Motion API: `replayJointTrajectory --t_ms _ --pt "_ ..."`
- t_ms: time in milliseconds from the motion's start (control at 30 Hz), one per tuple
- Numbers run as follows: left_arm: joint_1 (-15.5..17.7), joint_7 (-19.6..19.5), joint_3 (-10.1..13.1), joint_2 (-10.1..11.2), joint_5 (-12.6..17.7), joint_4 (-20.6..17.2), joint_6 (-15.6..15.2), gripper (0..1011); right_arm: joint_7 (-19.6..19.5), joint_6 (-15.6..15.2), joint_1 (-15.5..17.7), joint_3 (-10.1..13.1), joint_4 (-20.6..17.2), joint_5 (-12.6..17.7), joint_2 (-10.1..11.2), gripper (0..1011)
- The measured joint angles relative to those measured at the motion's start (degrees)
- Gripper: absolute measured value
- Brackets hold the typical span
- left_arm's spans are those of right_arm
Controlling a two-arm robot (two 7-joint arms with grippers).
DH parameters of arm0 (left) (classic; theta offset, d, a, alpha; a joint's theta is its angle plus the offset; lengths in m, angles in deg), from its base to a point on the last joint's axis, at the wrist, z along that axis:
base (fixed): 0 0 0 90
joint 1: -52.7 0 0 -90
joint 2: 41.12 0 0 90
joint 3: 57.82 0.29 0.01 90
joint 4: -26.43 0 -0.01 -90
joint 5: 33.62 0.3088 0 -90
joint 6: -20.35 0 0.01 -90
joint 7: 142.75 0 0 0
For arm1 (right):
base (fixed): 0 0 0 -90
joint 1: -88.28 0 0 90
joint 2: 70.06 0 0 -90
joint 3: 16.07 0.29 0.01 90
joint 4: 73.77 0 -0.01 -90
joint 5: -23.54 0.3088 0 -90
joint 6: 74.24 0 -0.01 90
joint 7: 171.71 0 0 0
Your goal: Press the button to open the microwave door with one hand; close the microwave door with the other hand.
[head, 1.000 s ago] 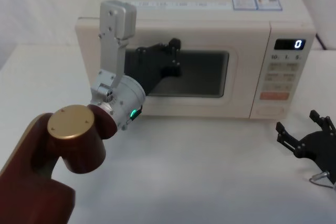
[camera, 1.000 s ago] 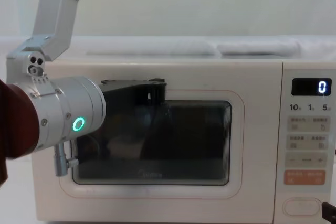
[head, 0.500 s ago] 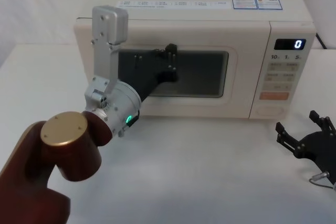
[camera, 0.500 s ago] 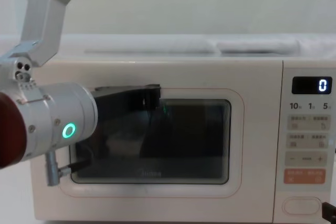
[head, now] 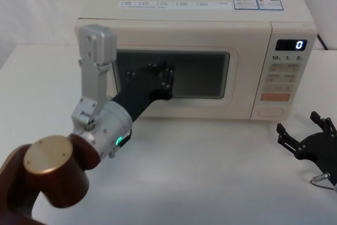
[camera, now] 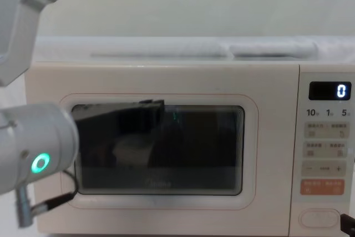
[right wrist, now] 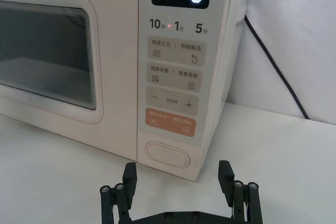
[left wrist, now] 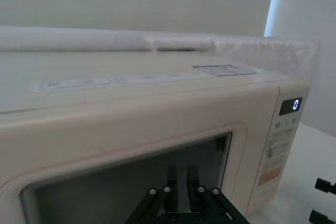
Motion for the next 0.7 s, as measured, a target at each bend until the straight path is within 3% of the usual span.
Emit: replayJointTrajectory --t_ms 367,467,700 --pt "-5.79 0.97 -1.97 2.24 0.92 -2.2 2.91 448 0.0 0.0 0.0 0.0 0.0 0.0 0.0 1002" --pt "-7.25 1.19 -2.79 2.78 1.25 -2.53 3.6 589 0.0 0.0 0.0 0.0 0.0 0.0 0.0 1002" --pt "-11.11 1.9 -5.09 3.66 2.19 -3.28 5.57 769 0.0 0.0 0.0 0.0 0.0 0.0 0.0 1002"
